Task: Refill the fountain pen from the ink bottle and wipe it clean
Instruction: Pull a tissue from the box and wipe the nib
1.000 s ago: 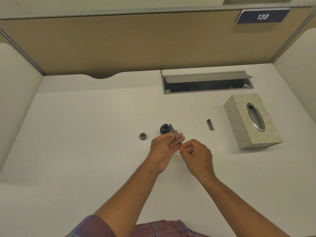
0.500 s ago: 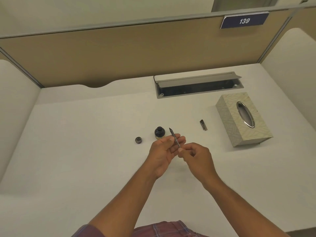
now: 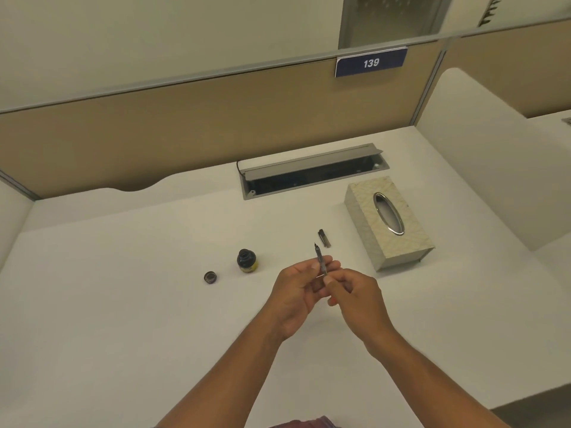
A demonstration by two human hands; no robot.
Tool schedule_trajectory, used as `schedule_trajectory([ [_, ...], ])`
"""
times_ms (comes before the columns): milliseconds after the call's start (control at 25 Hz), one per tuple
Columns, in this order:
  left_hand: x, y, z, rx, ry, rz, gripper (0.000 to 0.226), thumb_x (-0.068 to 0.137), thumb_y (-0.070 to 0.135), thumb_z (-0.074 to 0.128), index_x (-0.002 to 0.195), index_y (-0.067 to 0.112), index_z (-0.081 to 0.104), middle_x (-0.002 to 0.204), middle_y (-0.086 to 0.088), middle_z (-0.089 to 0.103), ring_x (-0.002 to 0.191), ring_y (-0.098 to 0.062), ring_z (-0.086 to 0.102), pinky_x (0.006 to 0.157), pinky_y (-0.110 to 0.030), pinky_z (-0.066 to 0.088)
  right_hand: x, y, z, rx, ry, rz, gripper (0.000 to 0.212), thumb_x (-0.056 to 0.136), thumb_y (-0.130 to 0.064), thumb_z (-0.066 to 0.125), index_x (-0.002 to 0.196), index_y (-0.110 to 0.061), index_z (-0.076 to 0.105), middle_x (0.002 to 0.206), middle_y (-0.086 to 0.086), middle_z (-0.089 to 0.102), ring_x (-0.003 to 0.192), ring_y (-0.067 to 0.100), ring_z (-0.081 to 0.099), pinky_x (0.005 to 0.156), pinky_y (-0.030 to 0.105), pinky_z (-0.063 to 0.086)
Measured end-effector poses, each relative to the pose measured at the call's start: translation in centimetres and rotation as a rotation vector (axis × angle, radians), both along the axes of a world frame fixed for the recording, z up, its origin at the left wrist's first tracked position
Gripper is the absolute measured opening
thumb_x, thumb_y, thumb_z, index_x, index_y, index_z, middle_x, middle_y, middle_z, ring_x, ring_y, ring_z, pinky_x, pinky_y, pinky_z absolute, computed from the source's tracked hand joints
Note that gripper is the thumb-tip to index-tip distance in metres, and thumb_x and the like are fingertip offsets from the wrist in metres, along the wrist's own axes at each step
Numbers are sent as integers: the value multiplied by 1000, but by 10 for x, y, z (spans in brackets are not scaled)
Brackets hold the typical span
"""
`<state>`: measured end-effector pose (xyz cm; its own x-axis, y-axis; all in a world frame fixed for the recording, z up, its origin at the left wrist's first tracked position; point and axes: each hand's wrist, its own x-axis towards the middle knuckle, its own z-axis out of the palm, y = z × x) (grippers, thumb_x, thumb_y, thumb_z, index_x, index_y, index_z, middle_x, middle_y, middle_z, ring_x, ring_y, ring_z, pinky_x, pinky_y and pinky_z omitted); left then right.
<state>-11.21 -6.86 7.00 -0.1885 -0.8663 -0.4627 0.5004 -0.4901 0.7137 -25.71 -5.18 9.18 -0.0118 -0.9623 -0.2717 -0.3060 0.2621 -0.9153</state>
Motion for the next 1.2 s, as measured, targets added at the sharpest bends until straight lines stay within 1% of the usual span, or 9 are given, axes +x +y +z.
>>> schedule_trajectory([
  [120,-23,-13,1,-32,-83,-11,27,110,10,54,126,0,74,129,-23,76,112,-36,76,90,-41,63,-28,-5,2,-5,-18,-52,15,101,-21,64,95,-21,78,81,-1,80,65,2,69,60,10,52],
  [320,-60,-50,3,-110,-253,33,24,108,9,58,122,9,77,121,-14,80,117,-32,76,99,-49,63,-69,-20,6,1,-34,-137,11,100,-25,66,99,-19,76,82,-1,80,65,-2,69,58,6,49],
  [440,-86,-81,13,-235,-501,67,21,105,14,64,113,24,80,113,2,83,112,-20,77,95,-39,64,-89,-33,7,-2,-33,-183,12,100,-25,66,101,-18,76,84,-1,80,70,4,70,59,9,50],
  [520,-101,-106,15,-342,-696,33,19,104,20,67,110,31,80,118,10,79,116,-13,72,102,-39,61,-102,-41,6,-2,-37,-209,12,100,-25,66,102,-17,76,85,0,80,72,9,70,64,12,49],
  [720,-139,-164,2,-513,-1337,-225,22,98,28,73,119,29,80,156,1,55,148,-23,42,122,-47,30,-124,-57,-1,-19,-34,-267,11,99,-23,67,95,-19,77,79,-2,80,63,1,66,68,19,50],
  [840,-158,-184,-4,-511,-1484,-386,25,96,30,76,120,33,79,174,-4,30,161,-32,19,128,-53,15,-134,-65,-4,-32,-6,-302,12,99,-22,68,93,-20,77,77,-4,79,63,1,66,67,20,51],
  [960,-173,-197,-12,-452,-1619,-535,34,94,45,72,127,38,76,180,-6,8,164,-40,1,128,-60,8,-143,-73,-9,-32,-21,-342,12,99,-21,67,91,-21,77,77,-3,79,63,2,66,71,24,55],
  [1080,-183,-203,-19,-410,-1753,-614,33,91,51,70,119,34,76,181,-6,2,164,-43,-3,126,-66,8,-151,-77,-13,-24,-23,-372,13,99,-20,66,91,-21,77,77,-3,79,64,3,66,73,29,59],
  [1200,-189,-205,-20,-371,-1803,-603,20,90,42,73,106,30,76,181,-4,2,165,-42,-3,126,-68,10,-156,-79,-15,-9,-31,-391,14,99,-20,66,90,-22,76,76,-3,79,66,6,67,75,31,59],
])
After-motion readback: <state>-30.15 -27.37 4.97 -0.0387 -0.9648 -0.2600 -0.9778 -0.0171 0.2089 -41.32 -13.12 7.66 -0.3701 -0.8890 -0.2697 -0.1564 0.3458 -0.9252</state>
